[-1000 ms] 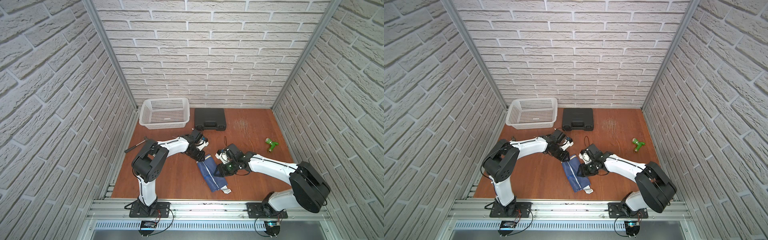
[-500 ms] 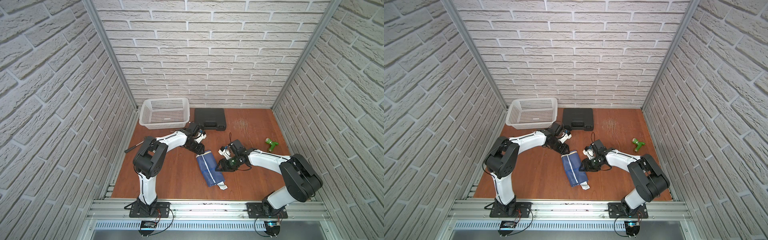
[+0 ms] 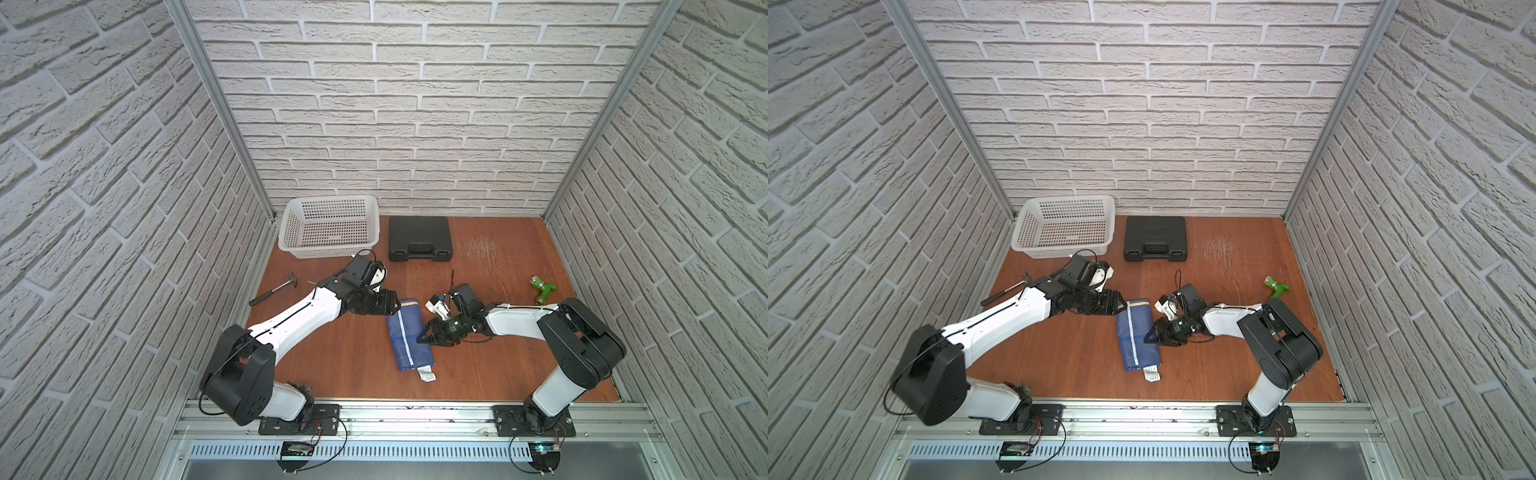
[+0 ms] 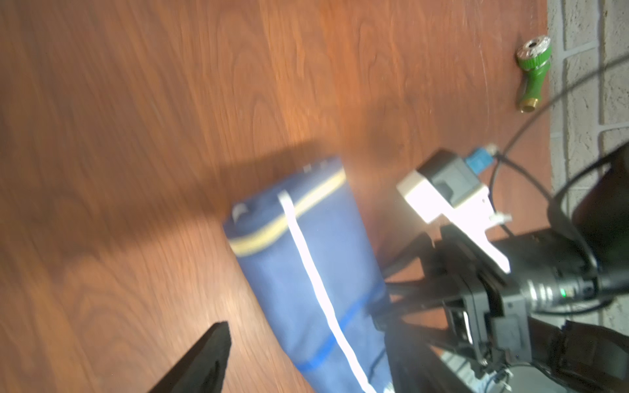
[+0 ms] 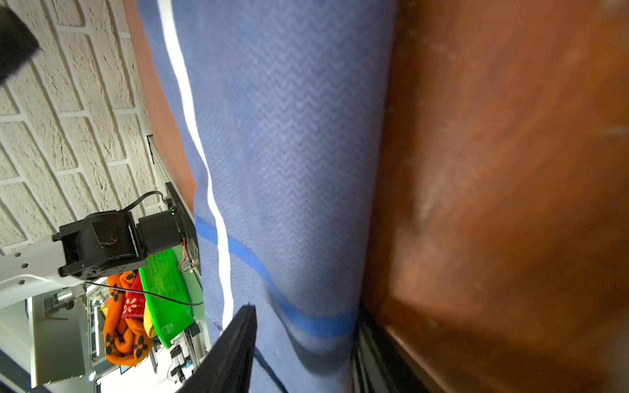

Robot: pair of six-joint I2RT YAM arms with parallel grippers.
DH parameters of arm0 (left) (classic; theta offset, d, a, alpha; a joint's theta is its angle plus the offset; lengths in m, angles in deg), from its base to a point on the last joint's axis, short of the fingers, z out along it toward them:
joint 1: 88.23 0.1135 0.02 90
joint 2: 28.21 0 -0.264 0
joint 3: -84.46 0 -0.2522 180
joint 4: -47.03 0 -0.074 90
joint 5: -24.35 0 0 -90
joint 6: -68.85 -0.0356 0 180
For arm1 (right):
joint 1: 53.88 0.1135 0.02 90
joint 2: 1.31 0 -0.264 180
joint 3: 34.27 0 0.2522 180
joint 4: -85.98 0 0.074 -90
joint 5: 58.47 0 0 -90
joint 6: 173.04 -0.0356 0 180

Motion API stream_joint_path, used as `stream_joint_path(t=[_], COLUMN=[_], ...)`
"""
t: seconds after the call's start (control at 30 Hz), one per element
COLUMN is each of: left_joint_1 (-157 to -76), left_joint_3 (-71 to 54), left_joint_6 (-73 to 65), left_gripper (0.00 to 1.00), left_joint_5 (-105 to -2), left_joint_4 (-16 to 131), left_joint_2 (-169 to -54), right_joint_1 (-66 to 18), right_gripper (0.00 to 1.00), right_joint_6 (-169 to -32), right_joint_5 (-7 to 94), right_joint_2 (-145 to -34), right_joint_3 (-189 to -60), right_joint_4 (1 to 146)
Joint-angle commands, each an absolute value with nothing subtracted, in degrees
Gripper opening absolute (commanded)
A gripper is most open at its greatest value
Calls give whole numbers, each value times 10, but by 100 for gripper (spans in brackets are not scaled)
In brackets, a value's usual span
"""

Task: Roll up the pillowcase
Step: Move the pillowcase to the center of the board.

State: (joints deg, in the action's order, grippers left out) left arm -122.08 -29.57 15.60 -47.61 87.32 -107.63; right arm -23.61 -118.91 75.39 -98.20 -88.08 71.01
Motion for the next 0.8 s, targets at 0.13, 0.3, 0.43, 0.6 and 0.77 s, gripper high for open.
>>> stream_joint_path(t=[0.13, 0.3, 0.43, 0.6, 0.77], left_joint_1=[-1234, -1221, -1197, -1175, -1181], left_joint_3=[-402, -408, -369, -338, -332], left_joint_6=[250, 224, 177, 144, 164], left_gripper=[71, 69, 71, 75, 77], left_joint_5=[-500, -515, -564, -618, -629], left_joint_4=[792, 809, 906, 992, 1003], left_joint_2=[-1025, -1031, -1002, -977, -958], right_joint_1=[-213, -186, -177, -150, -136], right_gripper=[53, 52, 51, 50, 52], right_joint_6=[-1257, -1281, -1312, -1319, -1295], right_joint_5=[742, 718, 714, 718, 715], right_joint_2=[-1026, -1071, -1097, -1128, -1127], right_joint_3=[-916, -968, -987, -1041, -1074], right_joint_4=[793, 809, 843, 850, 812])
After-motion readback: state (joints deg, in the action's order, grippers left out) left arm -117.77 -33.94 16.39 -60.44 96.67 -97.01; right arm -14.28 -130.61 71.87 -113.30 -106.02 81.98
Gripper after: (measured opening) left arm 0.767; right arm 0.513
